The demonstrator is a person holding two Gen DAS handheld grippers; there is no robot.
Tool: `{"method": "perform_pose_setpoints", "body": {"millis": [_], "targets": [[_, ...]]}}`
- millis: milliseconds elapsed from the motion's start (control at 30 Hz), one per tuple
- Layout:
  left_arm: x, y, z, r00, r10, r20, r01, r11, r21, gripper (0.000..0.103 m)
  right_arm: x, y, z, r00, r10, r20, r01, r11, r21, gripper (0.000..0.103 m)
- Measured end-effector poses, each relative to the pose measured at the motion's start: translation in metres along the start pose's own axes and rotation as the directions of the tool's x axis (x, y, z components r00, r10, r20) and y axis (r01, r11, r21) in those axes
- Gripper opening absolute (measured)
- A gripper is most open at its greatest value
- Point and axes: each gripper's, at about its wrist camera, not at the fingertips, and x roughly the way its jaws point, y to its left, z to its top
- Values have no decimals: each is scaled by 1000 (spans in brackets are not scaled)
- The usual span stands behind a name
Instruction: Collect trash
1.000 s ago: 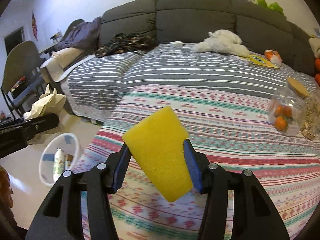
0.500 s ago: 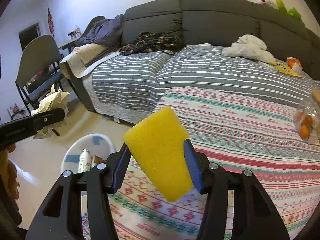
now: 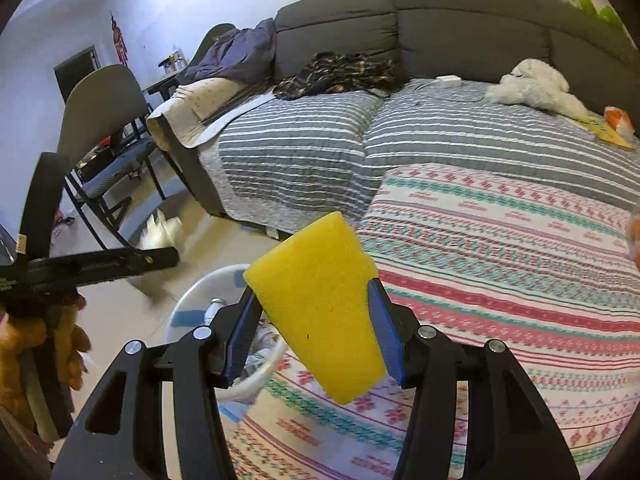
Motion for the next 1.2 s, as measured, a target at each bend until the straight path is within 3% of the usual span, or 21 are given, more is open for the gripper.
{"method": "perform_pose_setpoints", "body": {"millis": [167,367,467,600,700,767,833,933,1000,1067,1100,1133,1167,1200], "targets": [[-14,7,3,999,-25,23,26,999,-34,78,12,13,4,999,34,-16,-34,999,10,54],[-36,17,8,993,62,103,-56,997,-57,84,36,35,6,996,73,-44,-73,997,14,54],[-50,24,11,980,119,162,-107,991,-80,86,49,50,8,995,90,-53,-90,996,6,56],[-71,37,17,956,163,245,-130,981,-145,86,64,66,12,992,107,-64,-108,994,-8,66],[-87,44,18,930,201,308,-145,970,-195,92,64,77,14,994,98,-56,-101,994,-43,82],[-99,41,19,903,229,363,-159,964,-211,95,59,78,14,995,89,-40,-91,994,-60,87],[-108,33,18,882,246,401,-175,963,-205,96,51,76,15,998,56,-16,-57,996,-69,92],[-120,13,15,834,277,477,-218,960,-177,96,33,66,19,998,-49,39,51,997,-54,96],[-130,-5,9,778,302,550,-259,953,-157,96,21,57,21,993,-95,69,98,994,-41,96],[-143,-27,-2,678,320,662,-300,942,-149,96,3,47,26,983,-143,113,146,989,-20,96],[-146,-34,-6,655,306,691,-292,946,-142,96,-2,42,28,979,-155,129,157,987,-12,96],[-148,-40,-7,662,282,695,-272,954,-128,96,-12,36,30,974,-164,155,167,986,-2,96],[-146,-46,-5,699,253,669,-243,964,-110,96,-22,31,32,969,-170,181,172,985,5,96],[-144,-49,-4,724,235,648,-225,969,-101,96,-28,27,33,965,-175,195,177,984,8,96]]}}
